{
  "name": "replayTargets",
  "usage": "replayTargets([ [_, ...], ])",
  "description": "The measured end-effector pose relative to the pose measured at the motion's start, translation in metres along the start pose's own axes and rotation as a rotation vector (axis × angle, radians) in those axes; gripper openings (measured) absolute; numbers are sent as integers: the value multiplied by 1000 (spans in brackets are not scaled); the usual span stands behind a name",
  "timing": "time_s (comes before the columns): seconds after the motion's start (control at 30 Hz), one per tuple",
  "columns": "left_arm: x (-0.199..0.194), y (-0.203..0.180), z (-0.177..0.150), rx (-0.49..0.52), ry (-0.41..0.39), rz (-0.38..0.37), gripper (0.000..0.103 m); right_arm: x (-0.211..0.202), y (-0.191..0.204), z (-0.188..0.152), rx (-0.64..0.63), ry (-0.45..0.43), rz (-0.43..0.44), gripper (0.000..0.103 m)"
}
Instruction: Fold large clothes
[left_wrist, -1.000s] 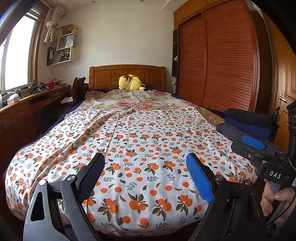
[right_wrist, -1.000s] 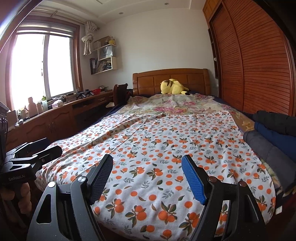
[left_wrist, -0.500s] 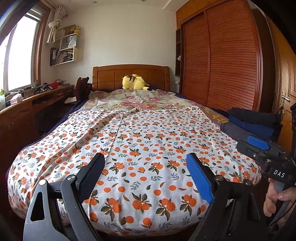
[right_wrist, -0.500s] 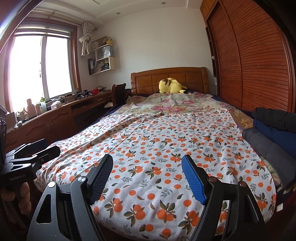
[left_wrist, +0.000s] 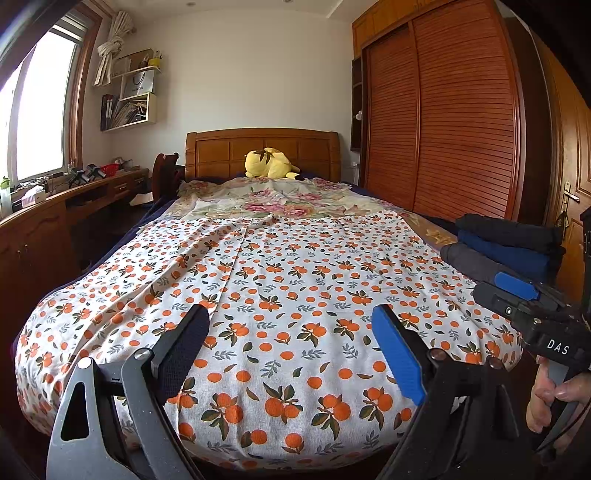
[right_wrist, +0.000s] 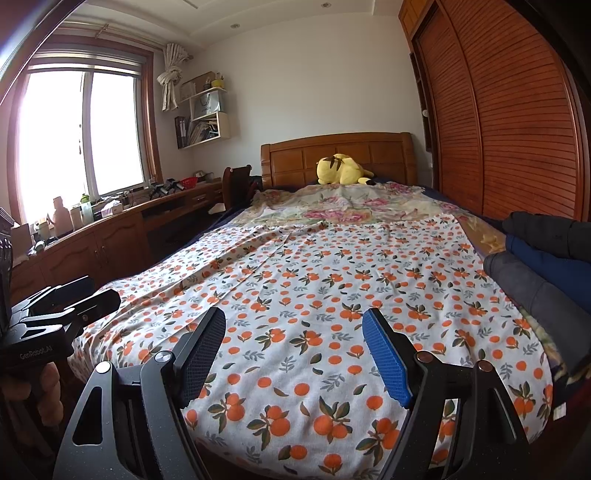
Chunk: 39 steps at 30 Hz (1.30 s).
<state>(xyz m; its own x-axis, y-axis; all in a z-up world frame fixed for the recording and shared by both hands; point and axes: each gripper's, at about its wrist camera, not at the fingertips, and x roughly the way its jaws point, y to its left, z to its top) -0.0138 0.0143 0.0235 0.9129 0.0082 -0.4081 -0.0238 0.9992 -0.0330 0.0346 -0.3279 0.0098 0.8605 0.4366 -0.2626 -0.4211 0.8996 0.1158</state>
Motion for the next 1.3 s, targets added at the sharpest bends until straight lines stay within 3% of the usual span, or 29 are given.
replayTargets([
  [1.3,-1,1,-1,2,-1,0,90,2,-2,-1,11,6,3,78],
])
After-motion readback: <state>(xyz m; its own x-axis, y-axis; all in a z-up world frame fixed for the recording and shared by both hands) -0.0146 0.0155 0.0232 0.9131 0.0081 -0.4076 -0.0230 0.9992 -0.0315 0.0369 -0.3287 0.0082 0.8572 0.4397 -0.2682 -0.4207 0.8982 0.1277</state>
